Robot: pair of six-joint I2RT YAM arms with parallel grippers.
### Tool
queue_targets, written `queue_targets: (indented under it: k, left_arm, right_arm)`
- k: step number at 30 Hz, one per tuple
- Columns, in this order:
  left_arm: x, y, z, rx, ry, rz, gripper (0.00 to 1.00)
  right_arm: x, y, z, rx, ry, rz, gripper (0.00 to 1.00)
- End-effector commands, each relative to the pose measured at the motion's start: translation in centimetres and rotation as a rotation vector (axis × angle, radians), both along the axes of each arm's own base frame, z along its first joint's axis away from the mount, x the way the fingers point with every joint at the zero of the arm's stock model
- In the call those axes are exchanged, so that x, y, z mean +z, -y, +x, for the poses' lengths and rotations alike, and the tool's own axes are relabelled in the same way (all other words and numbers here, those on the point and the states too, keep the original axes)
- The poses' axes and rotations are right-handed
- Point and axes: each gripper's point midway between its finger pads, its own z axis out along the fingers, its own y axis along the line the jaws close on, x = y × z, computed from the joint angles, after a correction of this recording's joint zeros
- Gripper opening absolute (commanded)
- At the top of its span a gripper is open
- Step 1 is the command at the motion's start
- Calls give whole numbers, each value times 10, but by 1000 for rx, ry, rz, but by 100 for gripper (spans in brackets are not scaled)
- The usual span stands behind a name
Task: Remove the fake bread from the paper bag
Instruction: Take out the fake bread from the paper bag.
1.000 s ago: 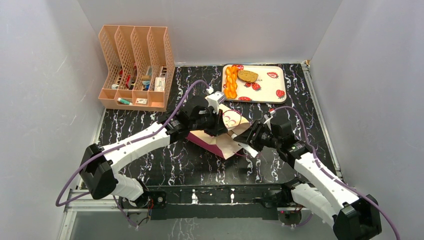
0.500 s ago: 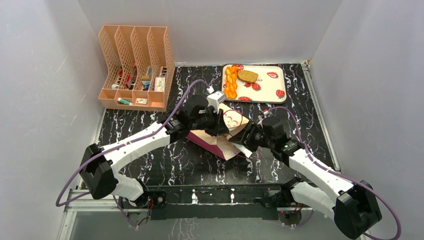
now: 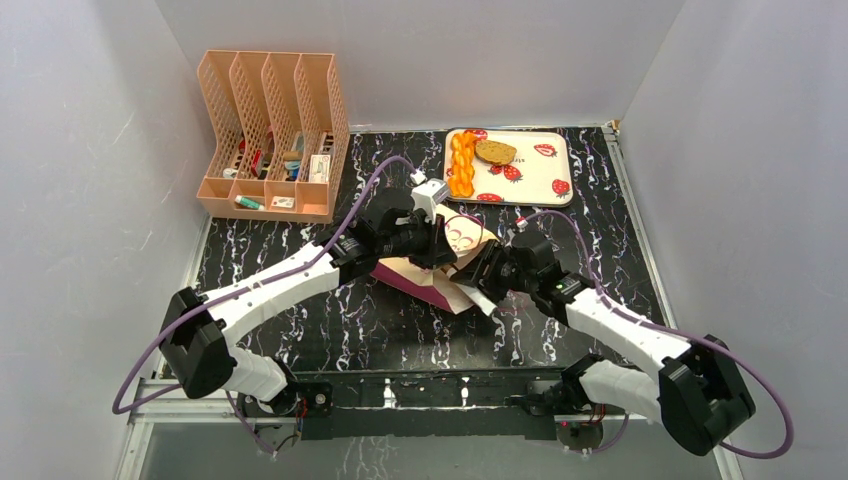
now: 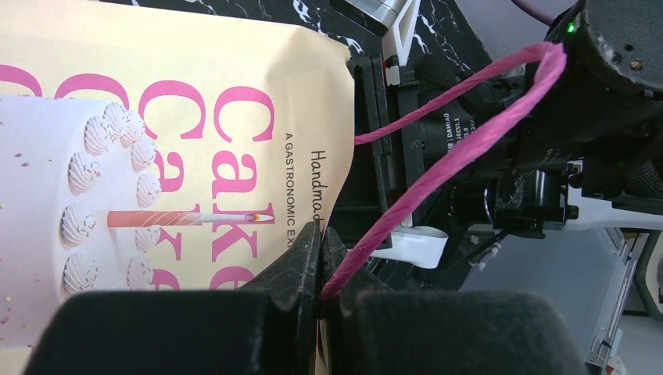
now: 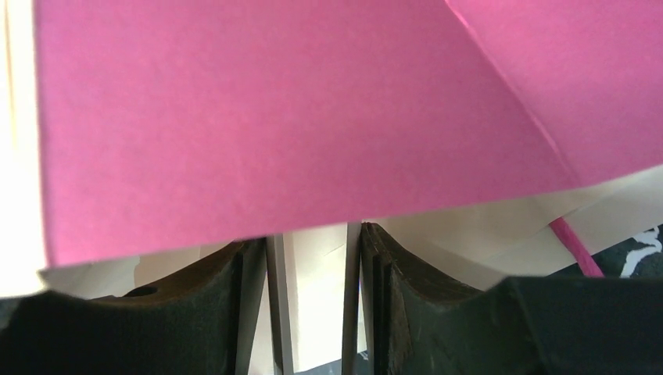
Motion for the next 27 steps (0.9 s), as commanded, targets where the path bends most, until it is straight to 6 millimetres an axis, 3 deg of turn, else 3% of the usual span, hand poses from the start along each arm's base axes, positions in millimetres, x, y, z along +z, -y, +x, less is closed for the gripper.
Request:
queue_targets:
  k: [1,4,7,12,18,27]
  left_arm:
    - [19,13,-16,-74,-17,-89,0]
    - [18,14,-16,-75,-15,-91,0]
    - [17,13,-14,-66,-11,-89,0]
    - [13,8,-3,2,5,-61,0]
    - [6,-7,17,151,36,-14,0]
    - [14,-38,43,378,101,30,0]
  right_arm:
    - [41,-17,34,-24,149,64,42]
    - [37,-19,36,-23,147,48,32]
    - [32,-18,35,-18,138,31,13]
    - [37,-10,29,-28,147,8,1]
    - [41,-2,13,-17,136,-2,0]
    - [54,6,-12,26,122,2,0]
